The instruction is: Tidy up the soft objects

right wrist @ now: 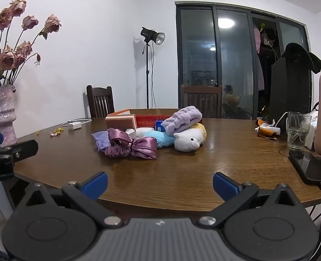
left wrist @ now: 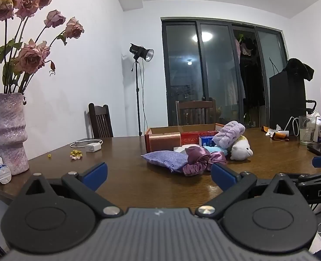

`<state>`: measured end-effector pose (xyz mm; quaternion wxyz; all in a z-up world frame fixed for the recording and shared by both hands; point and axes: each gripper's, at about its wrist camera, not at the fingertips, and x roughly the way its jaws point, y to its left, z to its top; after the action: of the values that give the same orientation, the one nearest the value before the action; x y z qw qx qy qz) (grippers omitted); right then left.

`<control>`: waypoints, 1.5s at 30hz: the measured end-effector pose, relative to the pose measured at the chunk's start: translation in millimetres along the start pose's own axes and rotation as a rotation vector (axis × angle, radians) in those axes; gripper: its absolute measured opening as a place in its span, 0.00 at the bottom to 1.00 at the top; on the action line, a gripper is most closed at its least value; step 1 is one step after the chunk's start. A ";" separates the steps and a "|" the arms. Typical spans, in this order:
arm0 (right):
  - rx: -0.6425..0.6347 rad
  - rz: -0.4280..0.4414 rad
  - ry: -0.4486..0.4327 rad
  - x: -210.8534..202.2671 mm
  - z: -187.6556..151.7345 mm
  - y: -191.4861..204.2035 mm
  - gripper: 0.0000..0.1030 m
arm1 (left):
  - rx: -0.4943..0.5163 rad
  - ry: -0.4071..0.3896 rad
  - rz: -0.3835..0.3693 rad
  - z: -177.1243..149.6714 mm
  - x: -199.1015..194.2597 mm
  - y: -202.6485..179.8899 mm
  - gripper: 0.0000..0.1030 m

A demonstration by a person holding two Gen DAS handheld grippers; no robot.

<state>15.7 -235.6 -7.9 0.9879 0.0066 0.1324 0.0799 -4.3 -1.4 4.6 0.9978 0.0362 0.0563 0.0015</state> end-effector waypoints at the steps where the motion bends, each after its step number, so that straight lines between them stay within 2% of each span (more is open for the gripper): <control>1: -0.001 0.000 0.000 -0.3 -0.1 0.0 1.00 | 0.000 0.000 0.000 0.0 0.0 -0.1 1.00; 45: 0.008 0.008 0.007 0.3 -4.3 2.7 1.00 | -0.009 0.005 -0.012 -1.8 1.0 1.9 1.00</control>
<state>14.4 -232.9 -12.0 0.9871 0.0108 0.1360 0.0834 -3.5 0.6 2.8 0.9978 0.0311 0.0592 -0.0041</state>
